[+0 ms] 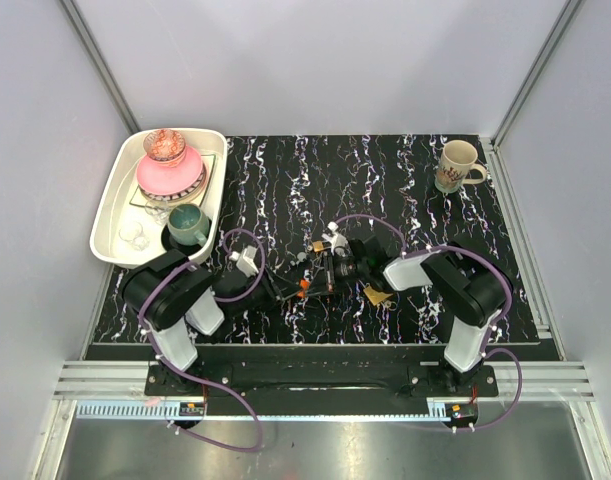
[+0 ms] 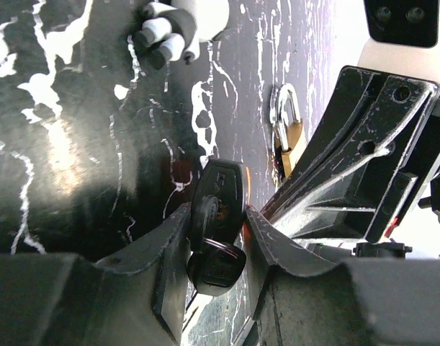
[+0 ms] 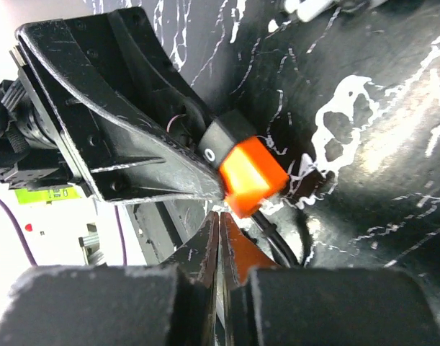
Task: Lock with the key
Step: Pick up the lock from the center of the board.
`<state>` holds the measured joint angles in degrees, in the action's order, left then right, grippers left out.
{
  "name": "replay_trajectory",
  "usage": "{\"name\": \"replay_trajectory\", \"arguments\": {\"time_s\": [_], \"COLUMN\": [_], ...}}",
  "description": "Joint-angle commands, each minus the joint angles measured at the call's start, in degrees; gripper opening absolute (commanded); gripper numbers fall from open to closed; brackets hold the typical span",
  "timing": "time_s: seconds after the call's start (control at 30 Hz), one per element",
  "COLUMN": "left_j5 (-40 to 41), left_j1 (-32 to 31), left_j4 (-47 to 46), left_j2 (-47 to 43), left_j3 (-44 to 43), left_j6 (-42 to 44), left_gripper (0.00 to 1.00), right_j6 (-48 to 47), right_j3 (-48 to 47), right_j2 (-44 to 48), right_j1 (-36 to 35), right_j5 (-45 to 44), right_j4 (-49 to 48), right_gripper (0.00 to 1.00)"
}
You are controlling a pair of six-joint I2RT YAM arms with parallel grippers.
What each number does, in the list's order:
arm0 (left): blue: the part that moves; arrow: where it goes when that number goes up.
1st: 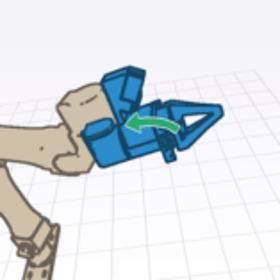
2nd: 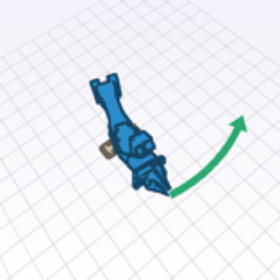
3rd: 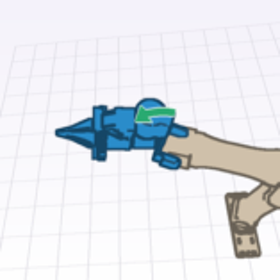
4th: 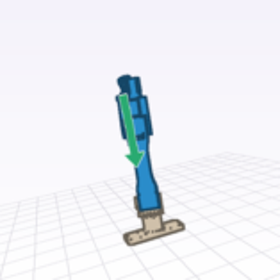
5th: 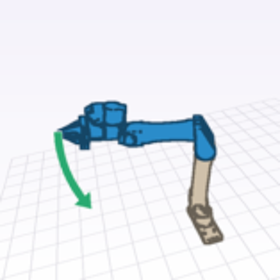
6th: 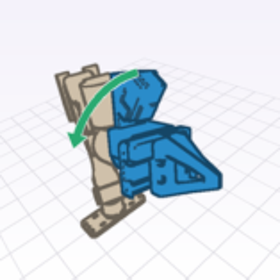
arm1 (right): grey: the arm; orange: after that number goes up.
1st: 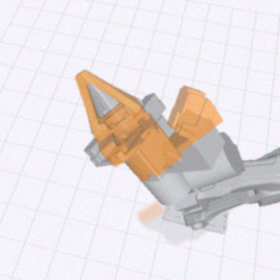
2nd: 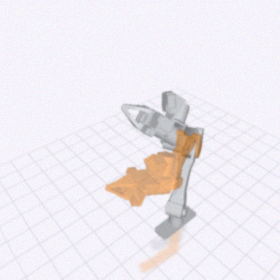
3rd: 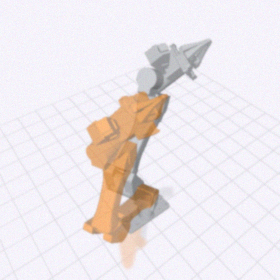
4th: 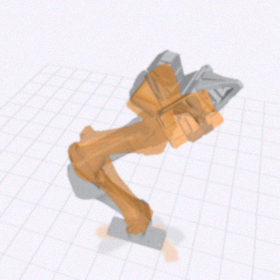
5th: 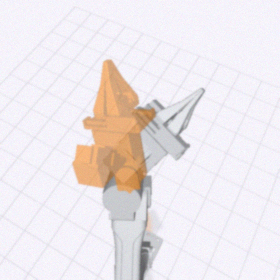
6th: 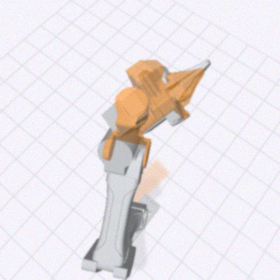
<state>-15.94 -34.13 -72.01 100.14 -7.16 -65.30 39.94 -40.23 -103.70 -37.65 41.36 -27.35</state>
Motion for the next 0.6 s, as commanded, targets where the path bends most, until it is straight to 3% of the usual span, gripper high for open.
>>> {"name": "replay_trajectory", "arguments": {"time_s": [0.0, 0.07, 0.27, 0.47, 0.57], "left_j5": [-3.2, -4.5, -4.8, -3.5, -2.2], "left_j1": [-0.8, -1.0, -1.0, -0.9, -0.9], "left_j4": [-6.2, -7.8, -10.0, -5.3, 8.6], "left_j2": [0.7, 1.2, -0.3, -10.5, -21.9], "left_j3": [-2.8, -2.6, -0.5, -0.6, -4.9], "left_j6": [3.1, 3.1, 3.2, 7.5, 13.2], "left_gripper": [0.14, 0.00, 0.00, 0.00, 0.00], "right_j6": [0.4, 0.9, -0.7, -8.7, -13.6], "right_j3": [0.1, 0.1, -1.2, -5.3, -7.8], "right_j2": [2.6, 2.8, 7.6, 19.8, 26.1], "right_j1": [-1.1, -1.1, -0.7, -0.6, -0.3], "right_j5": [2.3, 1.8, -1.5, -7.9, -12.0], "right_j4": [-3.7, -3.8, -0.9, 12.1, 20.0], "right_gripper": [0.07, 0.09, 0.21, 0.60, 0.66]}}
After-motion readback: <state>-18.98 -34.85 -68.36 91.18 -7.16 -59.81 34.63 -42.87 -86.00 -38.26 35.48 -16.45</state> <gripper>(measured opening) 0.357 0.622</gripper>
